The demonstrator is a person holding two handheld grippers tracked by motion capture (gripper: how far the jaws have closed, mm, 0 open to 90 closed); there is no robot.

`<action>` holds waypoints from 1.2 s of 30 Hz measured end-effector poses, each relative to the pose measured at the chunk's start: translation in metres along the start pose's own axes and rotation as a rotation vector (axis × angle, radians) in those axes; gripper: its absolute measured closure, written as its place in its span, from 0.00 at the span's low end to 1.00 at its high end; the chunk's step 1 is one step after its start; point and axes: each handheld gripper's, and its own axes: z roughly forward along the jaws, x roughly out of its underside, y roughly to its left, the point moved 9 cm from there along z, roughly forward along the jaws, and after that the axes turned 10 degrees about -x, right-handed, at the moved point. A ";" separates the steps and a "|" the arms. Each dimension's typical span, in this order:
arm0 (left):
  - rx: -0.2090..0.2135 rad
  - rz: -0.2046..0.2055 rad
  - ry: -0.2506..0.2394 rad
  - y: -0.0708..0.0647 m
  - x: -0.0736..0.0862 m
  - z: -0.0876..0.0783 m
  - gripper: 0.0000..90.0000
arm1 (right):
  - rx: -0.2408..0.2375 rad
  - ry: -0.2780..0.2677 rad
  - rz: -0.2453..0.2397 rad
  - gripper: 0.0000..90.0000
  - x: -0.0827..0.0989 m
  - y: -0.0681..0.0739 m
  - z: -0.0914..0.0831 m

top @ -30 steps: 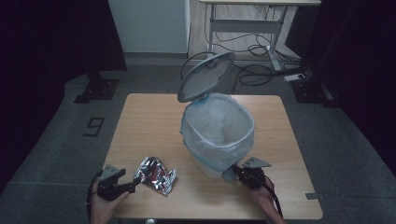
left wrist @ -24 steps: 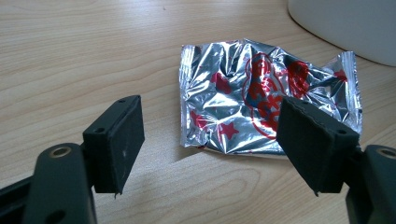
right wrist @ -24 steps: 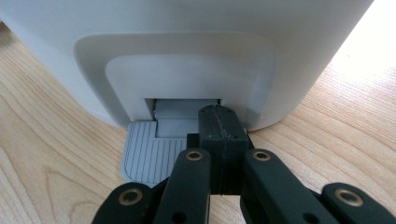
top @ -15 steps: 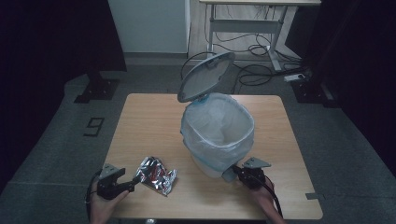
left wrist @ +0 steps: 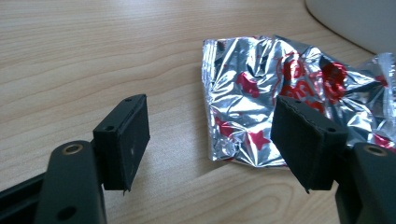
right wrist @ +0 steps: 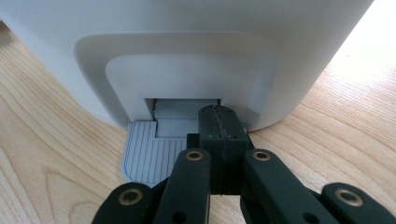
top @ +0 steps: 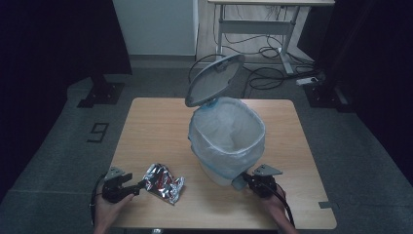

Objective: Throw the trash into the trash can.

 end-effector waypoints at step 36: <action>-0.060 0.166 0.055 -0.022 0.008 0.026 0.85 | 0.005 0.000 -0.009 1.00 0.000 0.000 0.000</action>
